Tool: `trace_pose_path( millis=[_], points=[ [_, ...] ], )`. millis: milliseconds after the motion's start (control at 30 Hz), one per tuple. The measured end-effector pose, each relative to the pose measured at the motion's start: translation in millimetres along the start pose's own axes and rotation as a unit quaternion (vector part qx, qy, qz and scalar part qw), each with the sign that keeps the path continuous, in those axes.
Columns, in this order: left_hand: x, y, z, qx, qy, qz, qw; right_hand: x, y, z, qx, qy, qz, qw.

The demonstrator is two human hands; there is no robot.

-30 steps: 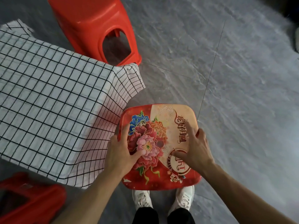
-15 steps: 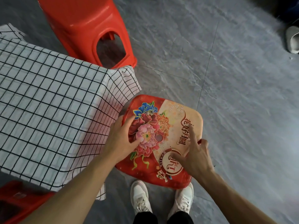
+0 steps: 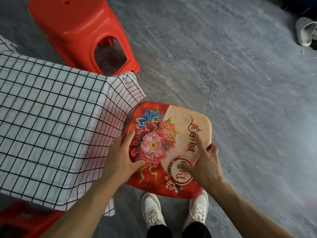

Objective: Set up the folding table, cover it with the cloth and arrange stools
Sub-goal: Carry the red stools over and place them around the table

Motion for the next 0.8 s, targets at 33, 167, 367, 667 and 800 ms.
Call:
trace_pose_path(
  millis=[33, 167, 367, 667, 800],
  points=[
    [2.0, 1.9, -0.1, 0.003, 0.001, -0.001, 1.000, 2.2, -0.9, 0.7, 0.002, 0.000, 0.001, 1.000],
    [15.5, 13.2, -3.0, -0.003, 0.013, 0.015, 1.000, 15.9, -11.1, 2.6, 0.005, 0.004, 0.000, 1.000],
    [44.9, 34.5, -4.6, -0.009, 0.021, -0.005, 1.000, 47.6, -31.9, 5.5, -0.003, 0.017, -0.003, 1.000],
    [98.8, 53.6, -4.8, -0.037, 0.033, -0.023, 0.998, 91.6, -57.2, 11.5, -0.007, 0.034, -0.009, 0.999],
    [113.7, 55.8, 4.1, -0.046, 0.043, -0.018, 0.998, 105.1, -66.1, 15.2, -0.002, 0.041, -0.004, 0.999]
  ],
)
Point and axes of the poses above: each hand's wrist, its own z-axis towards the middle knuckle, its own y-axis out of the palm, x = y × z, the point moved 2 cm from there along z, towards the middle knuckle, and after that the axes turned 13 degrees about y, right-handed, at the moved point
